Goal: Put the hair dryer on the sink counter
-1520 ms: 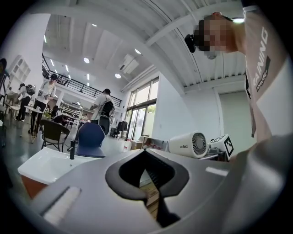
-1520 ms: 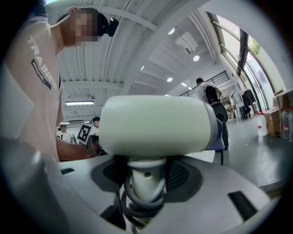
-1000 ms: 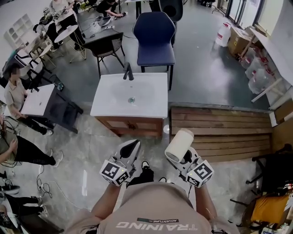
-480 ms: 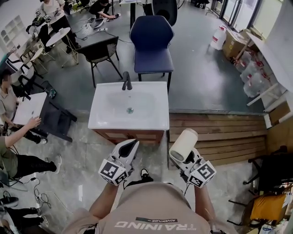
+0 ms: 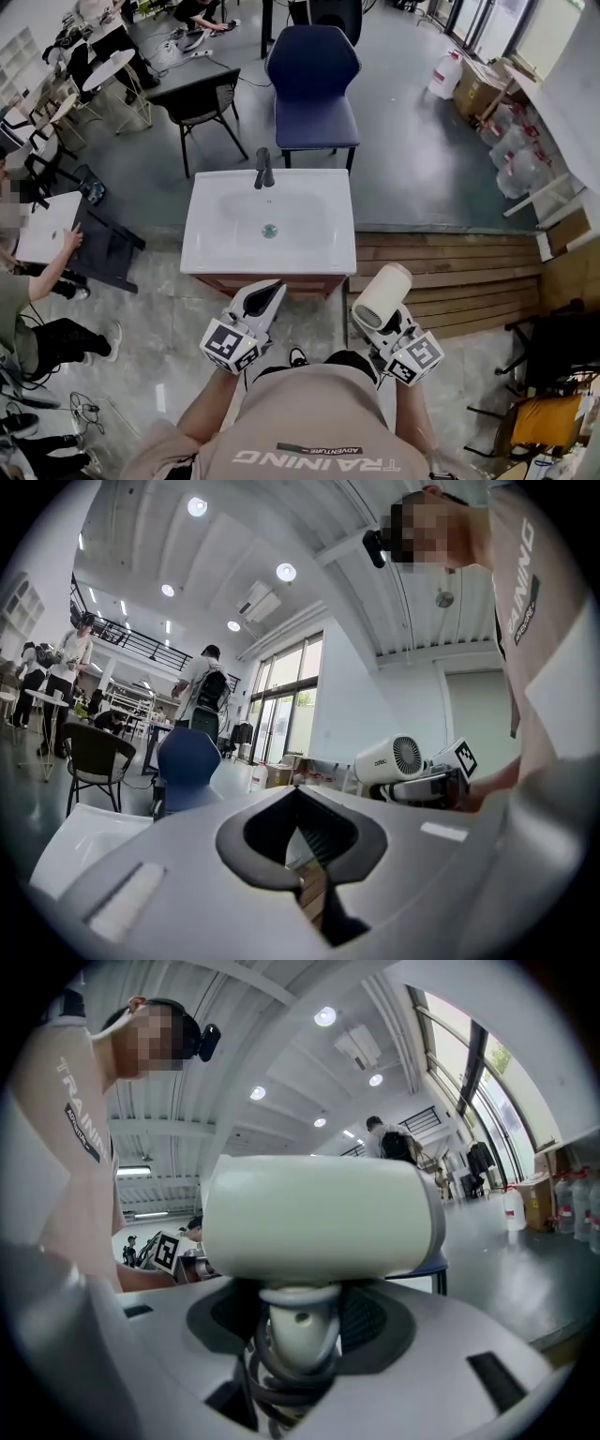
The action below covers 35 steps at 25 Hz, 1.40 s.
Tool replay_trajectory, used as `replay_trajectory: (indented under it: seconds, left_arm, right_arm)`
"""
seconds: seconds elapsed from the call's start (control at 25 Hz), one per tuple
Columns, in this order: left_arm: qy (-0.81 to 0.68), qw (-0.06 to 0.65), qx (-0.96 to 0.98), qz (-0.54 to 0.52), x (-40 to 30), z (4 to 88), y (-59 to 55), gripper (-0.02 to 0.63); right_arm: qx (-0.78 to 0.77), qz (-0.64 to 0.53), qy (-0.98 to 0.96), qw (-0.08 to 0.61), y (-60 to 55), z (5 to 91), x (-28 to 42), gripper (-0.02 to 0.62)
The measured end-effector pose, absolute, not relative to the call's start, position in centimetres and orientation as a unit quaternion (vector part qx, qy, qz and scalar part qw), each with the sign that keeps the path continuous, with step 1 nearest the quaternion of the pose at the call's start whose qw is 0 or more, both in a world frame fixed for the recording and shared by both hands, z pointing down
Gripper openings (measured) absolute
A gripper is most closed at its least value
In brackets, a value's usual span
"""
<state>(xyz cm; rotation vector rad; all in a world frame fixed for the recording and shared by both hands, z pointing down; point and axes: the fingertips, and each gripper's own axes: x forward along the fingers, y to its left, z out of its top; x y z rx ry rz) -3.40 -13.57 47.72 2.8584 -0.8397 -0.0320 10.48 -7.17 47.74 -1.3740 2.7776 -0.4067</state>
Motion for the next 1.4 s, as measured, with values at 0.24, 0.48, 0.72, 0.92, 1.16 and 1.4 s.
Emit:
replay_trajectory:
  seconds: [0.24,0.48,0.72,0.92,1.16,1.4]
  left_arm:
    - [-0.287,0.086,0.954,-0.009,-2.9,48.0,-15.9,0.008]
    - [-0.307,0.09,0.947,-0.003,-2.5,48.6,-18.8,0.008]
    - [-0.332,0.085,0.939,0.001,-0.8,48.1,-22.5,0.008]
    - [-0.344,0.073,0.936,0.001,1.6,47.3,-26.0,0.008]
    - [-0.362,0.075,0.929,0.004,4.0,47.1,-28.9,0.008]
    - [-0.374,0.077,0.924,0.018,5.3,47.6,-30.8,0.008]
  right_arm:
    - [-0.438,-0.139,0.888,-0.001,-8.9,48.3,11.5,0.218]
    - [-0.424,-0.144,0.894,0.003,-12.6,48.9,12.4,0.218]
    - [-0.398,-0.142,0.906,0.006,-17.5,48.8,14.5,0.218]
    - [-0.381,-0.141,0.914,0.005,-21.6,48.9,16.8,0.218]
    - [-0.366,-0.157,0.917,-0.007,-25.1,50.6,19.0,0.218]
    - [-0.354,-0.171,0.919,-0.022,-27.6,52.2,19.5,0.218]
